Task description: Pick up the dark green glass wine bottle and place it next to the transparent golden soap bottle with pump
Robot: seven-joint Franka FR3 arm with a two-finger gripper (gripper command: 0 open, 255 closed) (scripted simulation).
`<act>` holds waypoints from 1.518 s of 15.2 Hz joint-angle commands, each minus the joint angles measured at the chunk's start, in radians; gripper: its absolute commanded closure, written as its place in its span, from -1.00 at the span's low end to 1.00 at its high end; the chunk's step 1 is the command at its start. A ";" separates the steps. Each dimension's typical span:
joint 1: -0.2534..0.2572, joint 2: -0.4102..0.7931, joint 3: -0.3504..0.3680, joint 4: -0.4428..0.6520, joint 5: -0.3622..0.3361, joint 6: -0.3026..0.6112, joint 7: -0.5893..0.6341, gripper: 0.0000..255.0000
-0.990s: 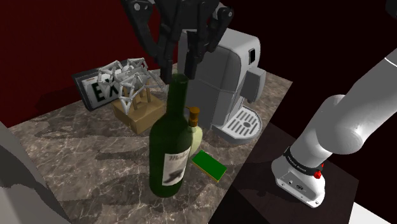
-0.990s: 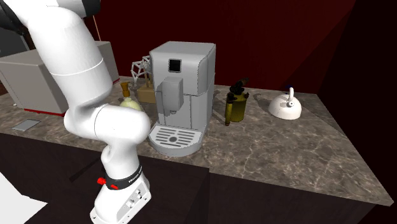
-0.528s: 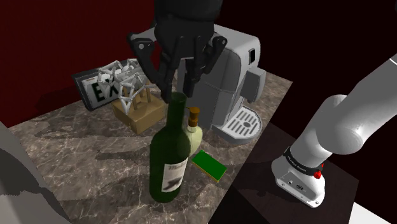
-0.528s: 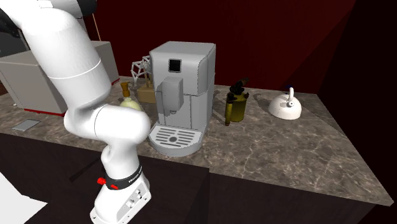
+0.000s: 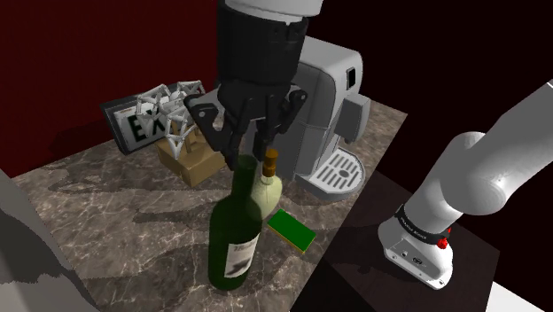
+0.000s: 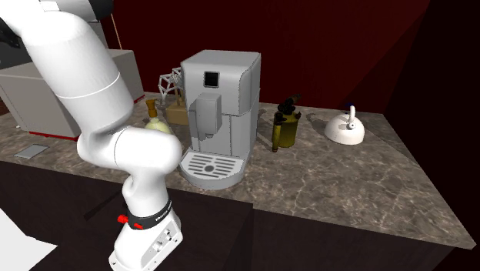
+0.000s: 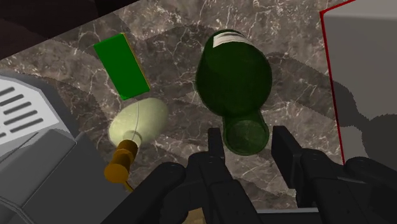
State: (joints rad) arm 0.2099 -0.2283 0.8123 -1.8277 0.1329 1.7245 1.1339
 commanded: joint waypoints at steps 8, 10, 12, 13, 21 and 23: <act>0.007 -0.011 0.006 -0.129 0.012 0.122 -0.007 1.00; 0.008 -0.010 0.009 -0.155 0.013 0.148 -0.006 1.00; 0.009 -0.007 0.013 -0.180 0.012 0.175 -0.005 1.00; 0.009 -0.006 0.016 -0.192 0.012 0.189 -0.004 1.00; 0.009 0.019 0.037 -0.281 0.000 0.298 0.009 1.00; 0.008 0.026 0.041 -0.297 -0.003 0.318 0.013 1.00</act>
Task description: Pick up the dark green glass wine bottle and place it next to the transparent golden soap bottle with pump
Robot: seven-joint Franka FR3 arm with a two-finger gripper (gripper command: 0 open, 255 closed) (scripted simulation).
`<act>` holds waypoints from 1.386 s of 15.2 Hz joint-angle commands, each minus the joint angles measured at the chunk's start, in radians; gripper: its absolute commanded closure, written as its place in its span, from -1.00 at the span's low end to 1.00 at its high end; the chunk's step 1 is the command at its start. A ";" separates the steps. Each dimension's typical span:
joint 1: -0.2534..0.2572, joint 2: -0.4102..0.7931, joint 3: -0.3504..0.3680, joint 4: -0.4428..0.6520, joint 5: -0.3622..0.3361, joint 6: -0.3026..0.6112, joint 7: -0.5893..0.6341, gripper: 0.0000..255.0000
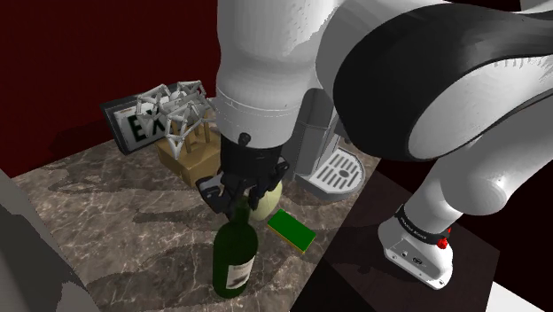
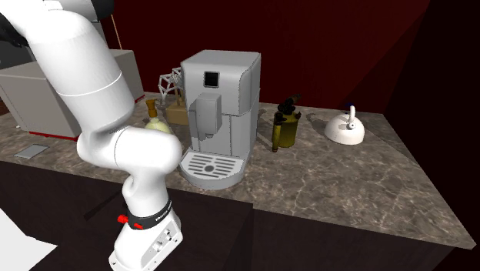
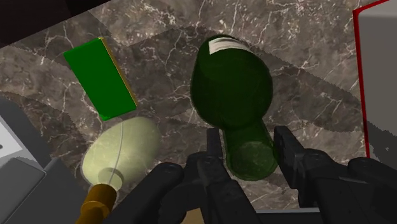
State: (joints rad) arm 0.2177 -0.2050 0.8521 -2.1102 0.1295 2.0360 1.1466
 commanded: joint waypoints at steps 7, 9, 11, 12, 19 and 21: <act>0.001 0.003 0.001 -0.014 0.000 0.007 0.000 1.00; 0.000 0.005 0.003 -0.013 -0.002 0.007 0.003 -1.00; 0.001 0.003 0.002 -0.013 0.000 0.006 0.001 -1.00; 0.001 0.003 0.002 -0.014 0.000 0.006 0.001 -1.00; 0.005 -0.041 -0.028 0.081 0.024 -0.123 -0.020 -1.00; 0.005 -0.040 -0.028 0.082 0.024 -0.123 -0.020 -1.00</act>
State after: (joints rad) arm 0.2230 -0.2451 0.8246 -2.0311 0.1531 1.9165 1.1265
